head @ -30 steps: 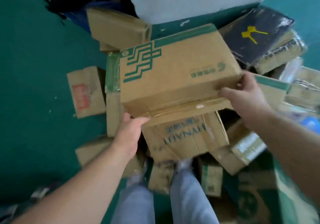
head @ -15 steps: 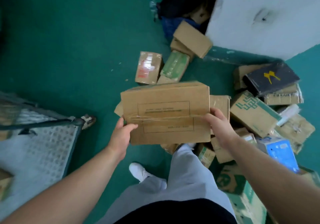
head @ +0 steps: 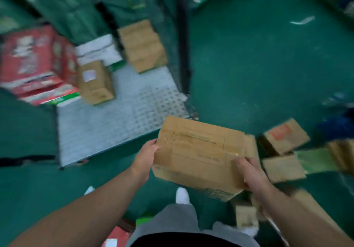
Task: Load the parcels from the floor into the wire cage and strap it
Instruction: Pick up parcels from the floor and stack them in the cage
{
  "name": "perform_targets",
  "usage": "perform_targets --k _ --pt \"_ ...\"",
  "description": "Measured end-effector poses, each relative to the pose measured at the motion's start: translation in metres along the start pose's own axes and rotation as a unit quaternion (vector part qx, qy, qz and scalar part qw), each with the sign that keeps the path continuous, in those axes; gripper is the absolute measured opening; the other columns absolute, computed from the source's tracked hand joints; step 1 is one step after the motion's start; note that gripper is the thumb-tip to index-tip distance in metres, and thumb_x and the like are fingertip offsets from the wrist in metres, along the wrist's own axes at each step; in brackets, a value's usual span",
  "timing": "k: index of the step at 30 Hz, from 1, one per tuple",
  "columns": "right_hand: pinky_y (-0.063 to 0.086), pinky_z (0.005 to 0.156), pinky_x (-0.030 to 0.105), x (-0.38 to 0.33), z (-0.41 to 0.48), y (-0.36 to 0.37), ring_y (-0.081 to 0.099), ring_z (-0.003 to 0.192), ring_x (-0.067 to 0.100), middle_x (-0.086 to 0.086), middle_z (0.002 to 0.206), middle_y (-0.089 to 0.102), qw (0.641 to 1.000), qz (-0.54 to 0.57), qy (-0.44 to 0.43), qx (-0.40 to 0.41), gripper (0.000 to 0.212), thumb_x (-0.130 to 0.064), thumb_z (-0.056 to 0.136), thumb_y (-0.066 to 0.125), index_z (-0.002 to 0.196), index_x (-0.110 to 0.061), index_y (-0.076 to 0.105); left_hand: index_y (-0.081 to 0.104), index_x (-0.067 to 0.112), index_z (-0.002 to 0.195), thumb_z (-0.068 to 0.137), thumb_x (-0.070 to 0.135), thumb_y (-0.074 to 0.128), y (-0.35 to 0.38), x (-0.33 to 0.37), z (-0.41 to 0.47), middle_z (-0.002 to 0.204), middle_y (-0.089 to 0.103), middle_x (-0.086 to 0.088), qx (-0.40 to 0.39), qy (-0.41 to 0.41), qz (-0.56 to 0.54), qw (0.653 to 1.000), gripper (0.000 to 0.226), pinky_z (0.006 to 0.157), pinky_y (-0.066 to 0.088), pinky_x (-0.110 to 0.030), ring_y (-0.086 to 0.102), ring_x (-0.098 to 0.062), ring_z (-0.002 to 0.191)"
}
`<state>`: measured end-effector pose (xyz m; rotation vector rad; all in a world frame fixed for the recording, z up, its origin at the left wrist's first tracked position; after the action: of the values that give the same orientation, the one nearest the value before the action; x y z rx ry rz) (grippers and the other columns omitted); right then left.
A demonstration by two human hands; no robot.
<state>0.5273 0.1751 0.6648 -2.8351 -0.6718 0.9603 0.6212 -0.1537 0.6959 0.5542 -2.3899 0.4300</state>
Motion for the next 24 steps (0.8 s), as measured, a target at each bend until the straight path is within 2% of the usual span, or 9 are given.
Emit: perform_targets --k 2,4,5,7,10,12,15,18,24 --pt "0.056 0.072 0.041 -0.036 0.004 0.062 0.064 0.097 0.020 0.004 0.118 0.063 0.998 -0.037 -0.010 -0.043 0.035 -0.042 0.101 0.059 0.128 -0.020 0.050 0.069 0.027 0.117 0.093 0.027 0.061 -0.074 0.007 -0.004 0.107 0.077 0.003 0.064 -0.004 -0.050 0.997 0.026 0.072 0.047 -0.033 0.070 -0.017 0.093" --pt "0.060 0.064 0.041 -0.064 0.011 0.115 0.071 0.094 0.026 0.005 0.123 0.063 0.995 -0.063 -0.003 -0.075 0.083 -0.051 0.095 0.064 0.158 -0.040 0.010 0.067 0.030 0.112 0.095 0.027 0.063 -0.138 0.012 -0.010 0.110 0.074 0.005 0.121 0.007 -0.089 0.989 0.018 0.074 0.045 -0.033 0.066 -0.015 0.094" --pt "0.062 0.065 0.044 -0.076 0.014 0.135 0.074 0.091 0.030 0.005 0.123 0.063 0.993 -0.073 0.001 -0.090 0.096 -0.054 0.093 0.064 0.156 -0.053 -0.008 0.068 0.030 0.111 0.095 0.027 0.065 -0.159 0.017 -0.011 0.110 0.074 0.006 0.136 0.017 -0.099 0.986 0.016 0.075 0.045 -0.033 0.066 -0.014 0.094" --pt "0.065 0.069 0.048 -0.099 0.017 0.162 0.075 0.081 0.029 0.005 0.117 0.062 0.989 -0.105 -0.002 -0.108 0.101 -0.055 0.093 0.064 0.147 -0.065 -0.021 0.069 0.029 0.111 0.095 0.027 0.068 -0.188 0.026 -0.012 0.109 0.074 0.008 0.155 0.033 -0.115 0.981 0.016 0.079 0.048 -0.033 0.067 -0.013 0.094" --pt "0.062 0.057 0.038 -0.129 0.013 0.189 0.069 0.059 0.020 0.001 0.101 0.059 0.967 -0.191 -0.036 -0.164 0.107 -0.050 0.089 0.073 0.141 -0.074 -0.018 0.071 0.032 0.111 0.093 0.030 0.071 -0.208 0.040 -0.010 0.110 0.072 0.011 0.172 0.046 -0.108 0.978 0.017 0.089 0.050 -0.032 0.065 -0.011 0.103" --pt "0.060 0.058 0.035 -0.143 0.012 0.198 0.075 0.067 0.027 0.001 0.106 0.059 0.953 -0.228 -0.033 -0.198 0.115 -0.043 0.085 0.081 0.145 -0.070 -0.013 0.074 0.033 0.108 0.093 0.028 0.072 -0.214 0.051 -0.001 0.111 0.073 0.013 0.175 0.059 -0.098 0.978 0.015 0.093 0.050 -0.028 0.065 -0.008 0.106" --pt "0.062 0.060 0.040 -0.160 0.031 0.201 0.076 0.067 0.033 0.013 0.086 0.073 0.950 -0.241 -0.012 -0.198 0.109 -0.039 0.083 0.084 0.154 -0.053 0.003 0.076 0.033 0.105 0.093 0.026 0.073 -0.217 0.082 0.017 0.109 0.074 0.013 0.178 0.079 -0.061 0.979 0.014 0.084 0.048 -0.017 0.067 -0.007 0.105" --pt "0.064 0.070 0.052 -0.189 0.062 0.212 0.076 0.070 0.039 0.023 0.089 0.075 0.953 -0.241 -0.013 -0.181 0.089 -0.039 0.084 0.082 0.148 -0.038 0.019 0.071 0.042 0.097 0.095 0.021 0.069 -0.215 0.131 0.040 0.099 0.072 0.021 0.180 0.092 -0.006 0.979 0.021 0.072 0.047 -0.007 0.068 -0.001 0.095" --pt "0.064 0.068 0.052 -0.255 0.121 0.240 0.075 0.068 0.041 0.022 0.083 0.075 0.958 -0.216 -0.028 -0.186 0.073 -0.032 0.091 0.077 0.140 -0.035 0.023 0.057 0.032 0.127 0.089 0.020 0.063 -0.226 0.214 0.090 0.117 0.055 0.012 0.231 0.108 0.098 0.962 0.041 0.070 0.039 -0.006 0.054 0.001 0.096"
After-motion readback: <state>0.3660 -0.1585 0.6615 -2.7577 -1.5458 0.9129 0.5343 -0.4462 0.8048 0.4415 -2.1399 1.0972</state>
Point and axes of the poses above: each hand's wrist, its own z-axis towards the middle knuckle, its own y-axis out of the palm, x = y × z, the point moved 10 cm from there along z, towards the middle knuckle
